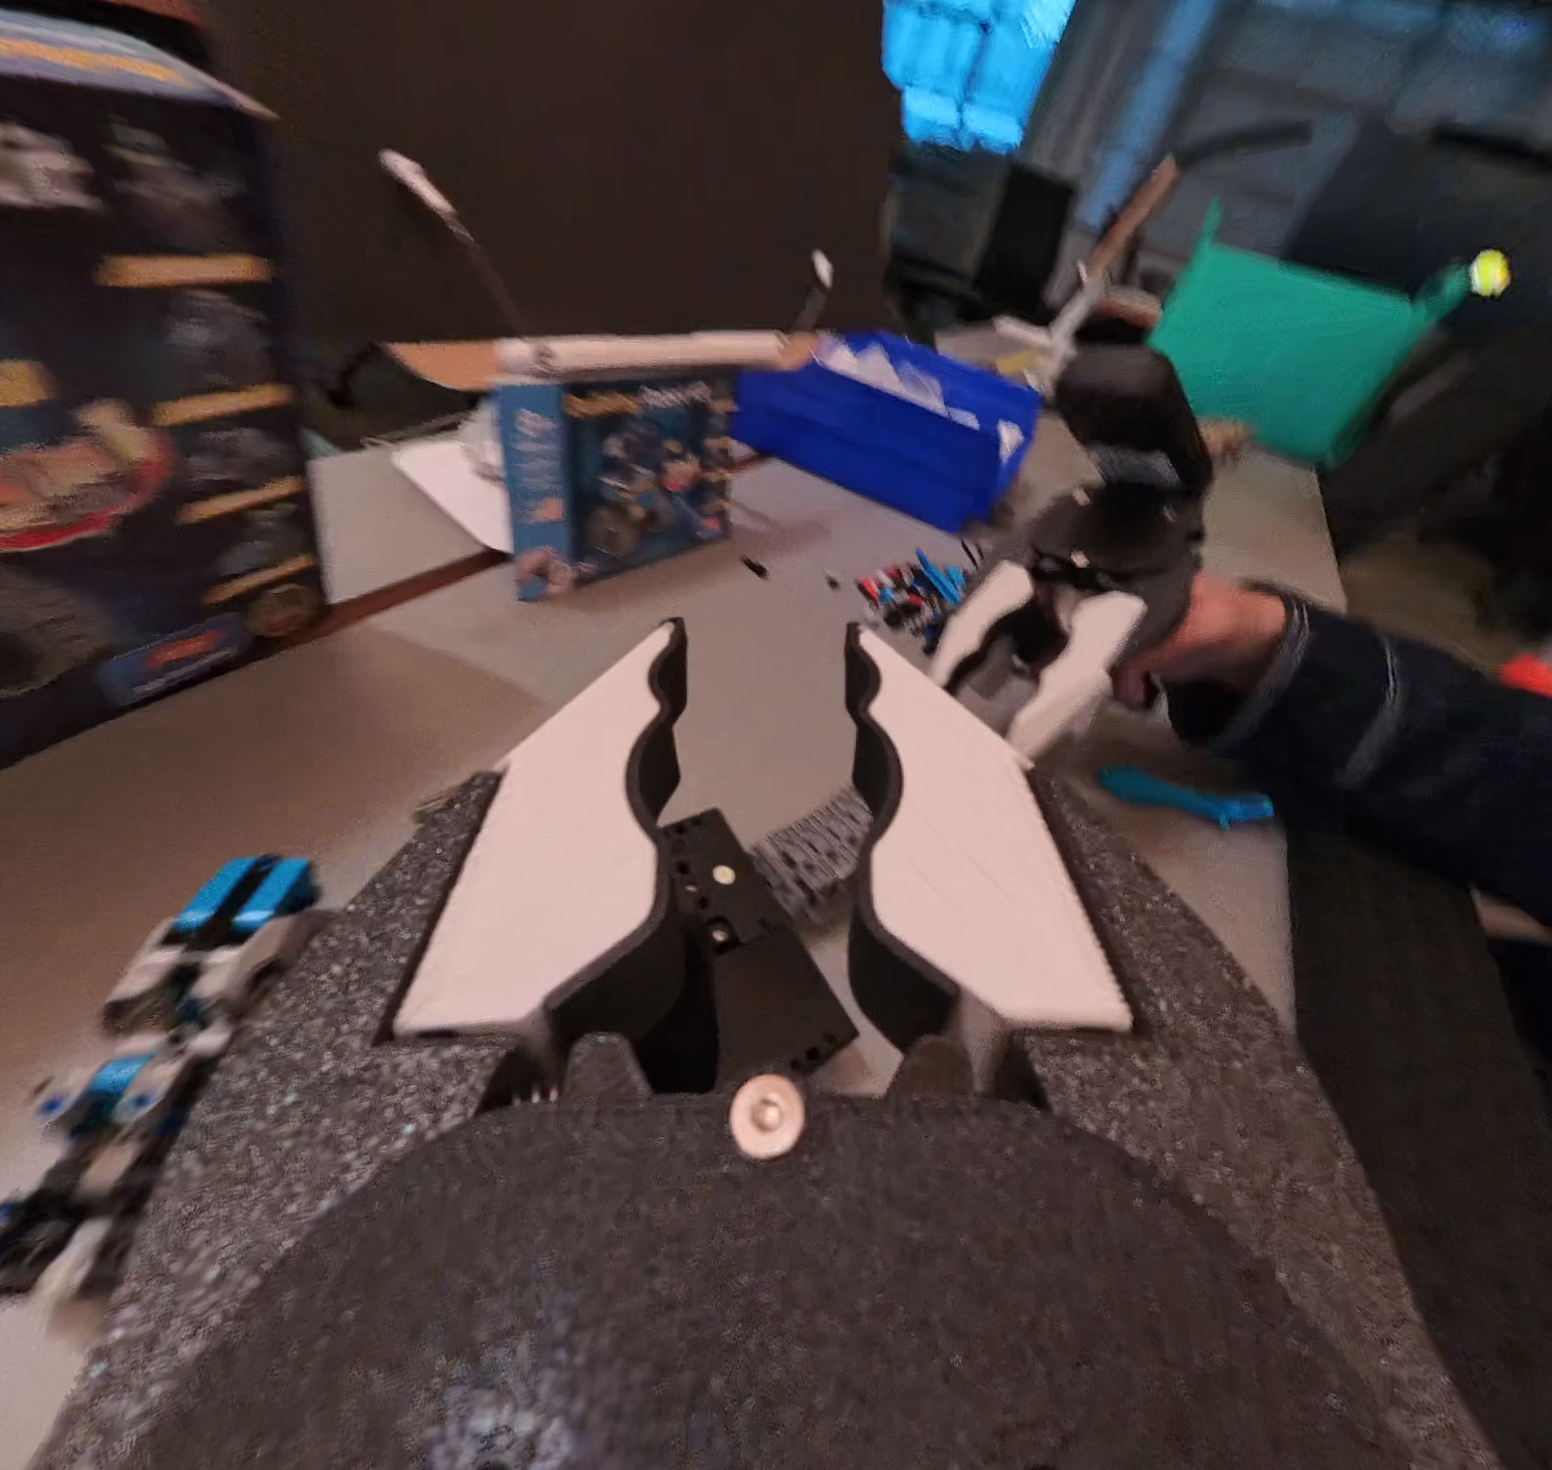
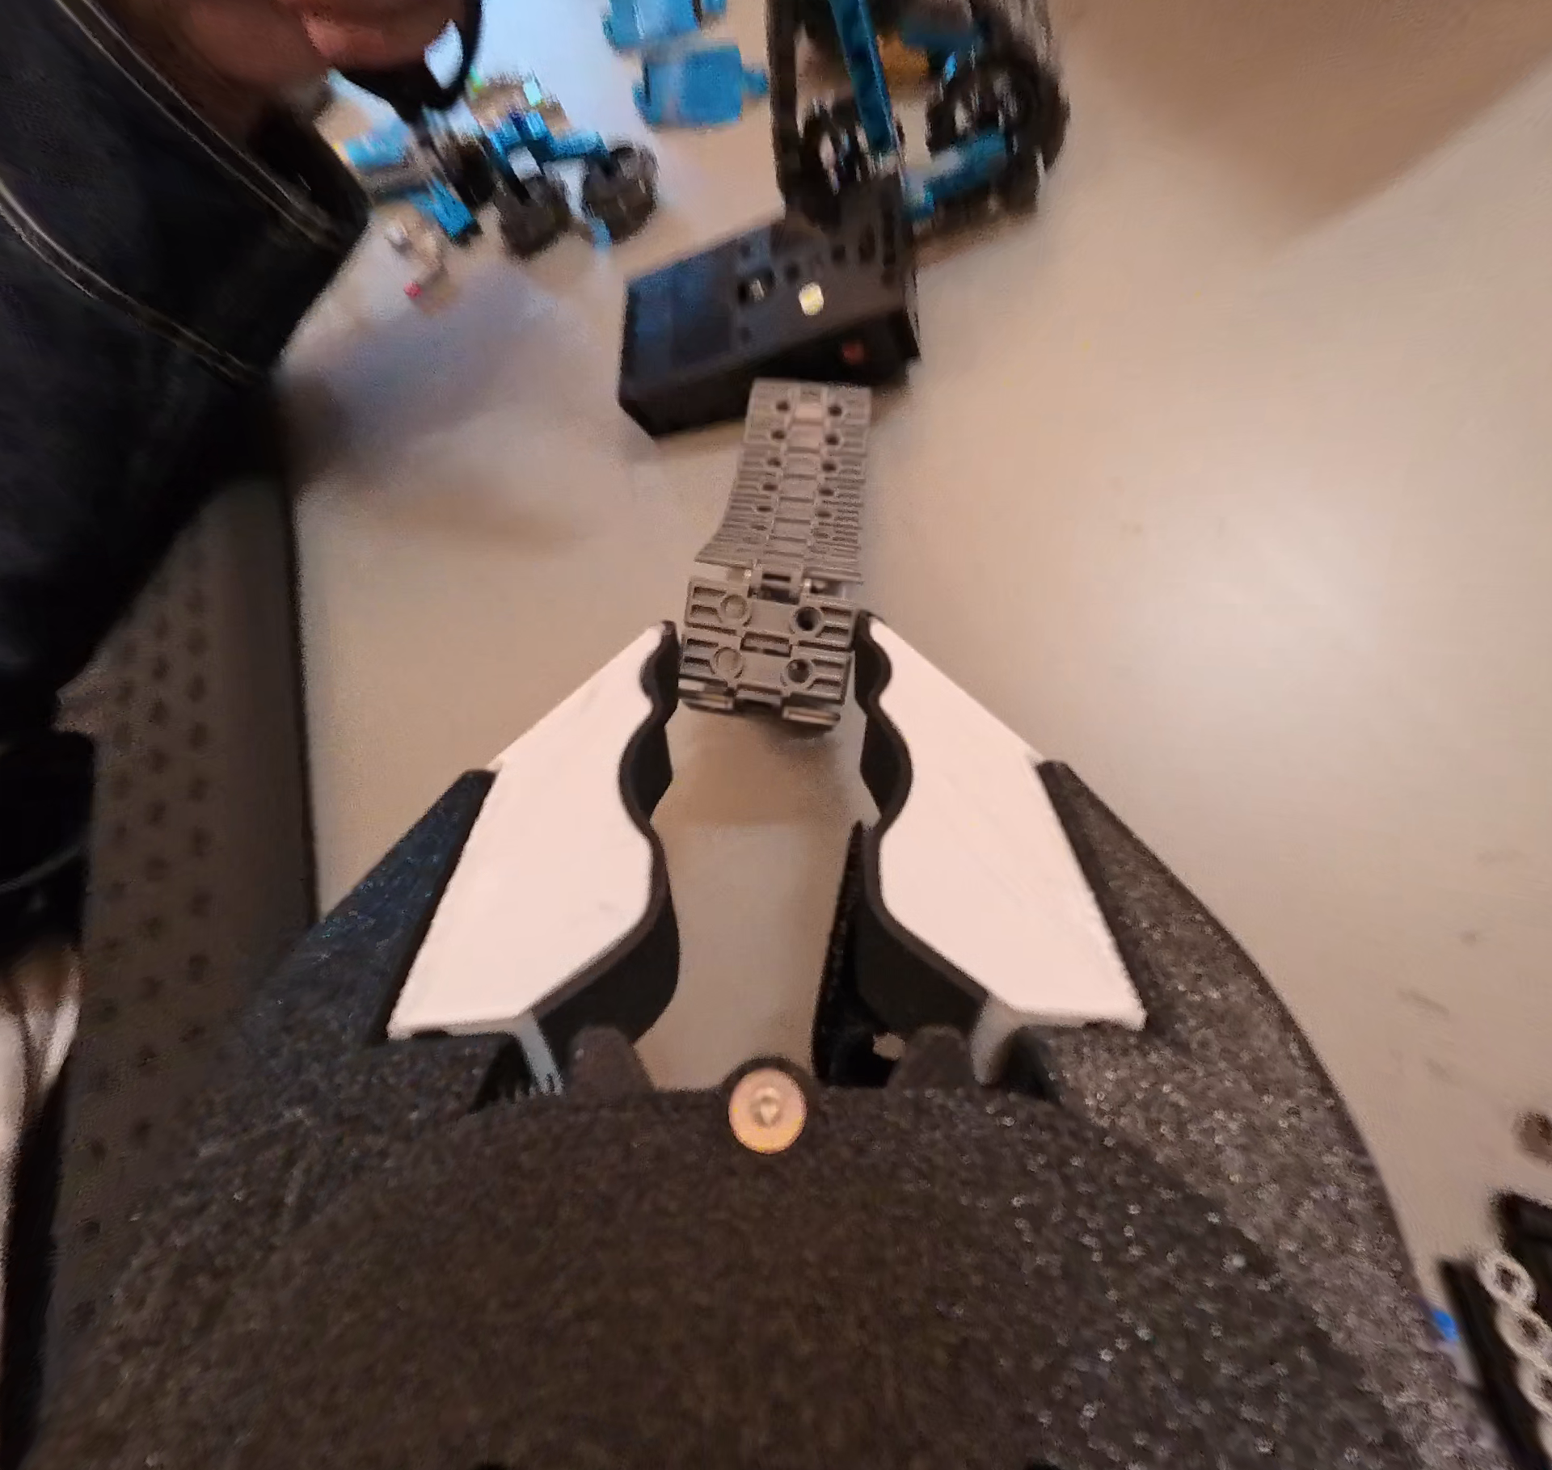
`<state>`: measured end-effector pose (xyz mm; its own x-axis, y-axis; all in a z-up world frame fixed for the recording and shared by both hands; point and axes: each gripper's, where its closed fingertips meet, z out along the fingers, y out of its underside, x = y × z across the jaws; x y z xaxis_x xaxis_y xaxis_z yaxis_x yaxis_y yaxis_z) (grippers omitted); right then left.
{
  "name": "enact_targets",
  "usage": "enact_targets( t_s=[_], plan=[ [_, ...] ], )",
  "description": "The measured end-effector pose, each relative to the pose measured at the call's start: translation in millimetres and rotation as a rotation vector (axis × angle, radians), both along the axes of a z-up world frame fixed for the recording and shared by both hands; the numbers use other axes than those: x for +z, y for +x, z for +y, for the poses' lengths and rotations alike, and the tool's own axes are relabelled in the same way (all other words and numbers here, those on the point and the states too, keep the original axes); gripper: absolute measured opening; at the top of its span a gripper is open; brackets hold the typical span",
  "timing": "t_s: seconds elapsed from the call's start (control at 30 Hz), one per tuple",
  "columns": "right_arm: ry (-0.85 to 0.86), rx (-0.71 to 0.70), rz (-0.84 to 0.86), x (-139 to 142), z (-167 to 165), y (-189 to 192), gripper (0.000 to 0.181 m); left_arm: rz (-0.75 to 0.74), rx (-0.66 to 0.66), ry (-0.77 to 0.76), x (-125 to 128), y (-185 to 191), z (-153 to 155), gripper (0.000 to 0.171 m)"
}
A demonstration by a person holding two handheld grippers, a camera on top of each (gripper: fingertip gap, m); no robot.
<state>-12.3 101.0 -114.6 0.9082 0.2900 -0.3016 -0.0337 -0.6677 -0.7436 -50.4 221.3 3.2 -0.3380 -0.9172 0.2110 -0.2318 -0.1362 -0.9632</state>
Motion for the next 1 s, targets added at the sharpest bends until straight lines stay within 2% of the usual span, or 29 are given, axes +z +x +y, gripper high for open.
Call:
enact_targets(
  t_s=[0.17, 0.3, 0.37, 0.47, 0.53, 0.57, 0.6, 0.7, 0.83, 0.93, 1.0],
  plan=[
    [-0.045, 0.08, -0.095, -9.8, -16.8, 2.0, 0.04, 0.216, -0.252, 0.237, -64.1, 13.7, -83.3, 0.038],
    [0.047, 0.149, -0.168, 8.4, -21.8, -5.3, 0.039, 0.334, -0.351, 0.434, -109.9, 15.6, -122.3, 0.055],
    [0.073, 0.188, -0.226, 11.7, -27.4, -6.4, 0.039, 0.282, -0.352, 0.513, -112.4, 21.6, -136.6, 0.065],
    [0.108, 0.241, -0.221, 15.9, -34.3, -14.2, 0.039, 0.177, -0.334, 0.597, -107.6, 31.3, -150.6, 0.067],
    [0.103, 0.232, -0.187, 15.9, -35.6, -12.0, 0.039, 0.121, -0.331, 0.656, -107.3, 35.2, -153.8, 0.054],
    [0.093, 0.223, -0.184, 13.8, -36.2, -8.8, 0.039, 0.099, -0.341, 0.673, -107.3, 34.7, -156.3, 0.038],
    [0.083, 0.215, -0.165, 12.6, -37.1, -8.1, 0.039, 0.083, -0.342, 0.692, -107.4, 34.9, -157.4, 0.03],
    [0.035, 0.171, -0.101, 5.3, -34.2, -3.1, 0.039, 0.041, -0.305, 0.799, -108.4, 39.0, -155.6, 0.017],
    [0.006, 0.119, -0.06, 0.1, -27.8, 3.3, 0.039, 0.017, -0.212, 0.916, -109.8, 48.0, -148.6, 0.01],
    [0.046, 0.09, -0.069, 8.9, -26.4, 11.2, 0.039, -0.025, -0.135, 1.055, -109.5, 53.5, -143.2, 0.007],
    [0.042, 0.085, -0.073, 9.4, -27.9, 12.2, 0.039, -0.008, -0.126, 1.038, -110.9, 54.8, -143.5, 0.007]
  ],
)
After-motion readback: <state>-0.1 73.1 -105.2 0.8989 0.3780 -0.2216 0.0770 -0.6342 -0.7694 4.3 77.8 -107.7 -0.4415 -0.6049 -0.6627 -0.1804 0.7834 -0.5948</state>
